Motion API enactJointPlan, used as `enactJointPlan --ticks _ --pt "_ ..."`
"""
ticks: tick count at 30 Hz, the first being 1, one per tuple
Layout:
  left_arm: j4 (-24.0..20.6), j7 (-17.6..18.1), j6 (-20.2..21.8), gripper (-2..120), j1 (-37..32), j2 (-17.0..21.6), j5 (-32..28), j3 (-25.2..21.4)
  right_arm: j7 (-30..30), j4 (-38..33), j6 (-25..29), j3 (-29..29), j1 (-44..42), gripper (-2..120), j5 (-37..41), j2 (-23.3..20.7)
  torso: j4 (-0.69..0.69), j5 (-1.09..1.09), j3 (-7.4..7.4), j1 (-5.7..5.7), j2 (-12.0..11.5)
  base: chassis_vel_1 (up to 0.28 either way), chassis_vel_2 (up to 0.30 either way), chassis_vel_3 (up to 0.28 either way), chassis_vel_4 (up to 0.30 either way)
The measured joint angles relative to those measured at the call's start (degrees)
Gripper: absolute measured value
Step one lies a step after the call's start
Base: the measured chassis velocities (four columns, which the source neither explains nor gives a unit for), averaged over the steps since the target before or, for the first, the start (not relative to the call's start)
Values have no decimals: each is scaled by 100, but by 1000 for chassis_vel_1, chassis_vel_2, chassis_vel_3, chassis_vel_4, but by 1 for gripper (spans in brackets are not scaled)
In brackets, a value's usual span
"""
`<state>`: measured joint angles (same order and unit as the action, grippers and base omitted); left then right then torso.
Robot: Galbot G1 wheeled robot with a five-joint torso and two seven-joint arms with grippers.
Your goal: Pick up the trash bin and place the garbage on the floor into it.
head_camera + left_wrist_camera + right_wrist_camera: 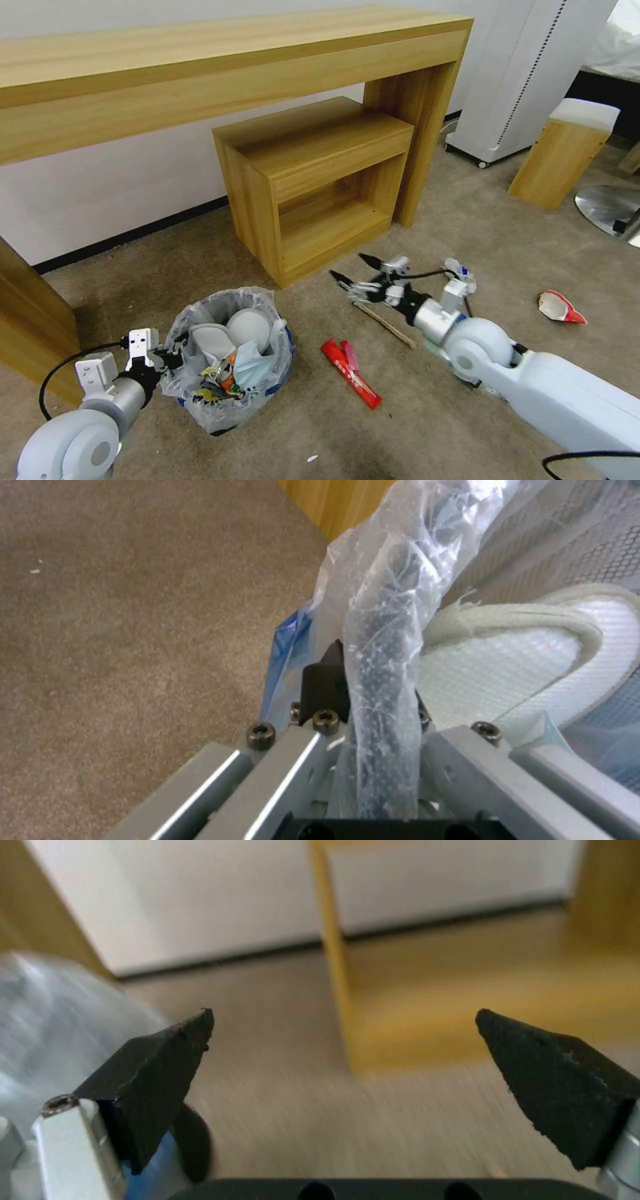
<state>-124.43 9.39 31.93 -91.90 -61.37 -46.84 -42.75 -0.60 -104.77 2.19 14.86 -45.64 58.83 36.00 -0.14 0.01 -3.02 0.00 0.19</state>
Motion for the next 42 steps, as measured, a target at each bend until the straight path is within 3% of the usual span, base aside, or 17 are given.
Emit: enactJointPlan --ticks 12,26,42 --pt "-9 -15 -11 1 -9 -8 -14 -18 392 1186 -351 164 -706 100 -533 331 1 0 0 0 0 0 0 0 0" --pt "-3 -24 -31 1 4 -26 -28 -25 435 2213 -221 1236 -444 100 -1094 927 0 -2 0 0 0 0 0 0 0" --pt "-66 -32 -44 1 -2 -78 -35 -24 442 2982 -171 1600 -187 100 -1553 1371 1 -2 0 0 0 0 0 0 0"
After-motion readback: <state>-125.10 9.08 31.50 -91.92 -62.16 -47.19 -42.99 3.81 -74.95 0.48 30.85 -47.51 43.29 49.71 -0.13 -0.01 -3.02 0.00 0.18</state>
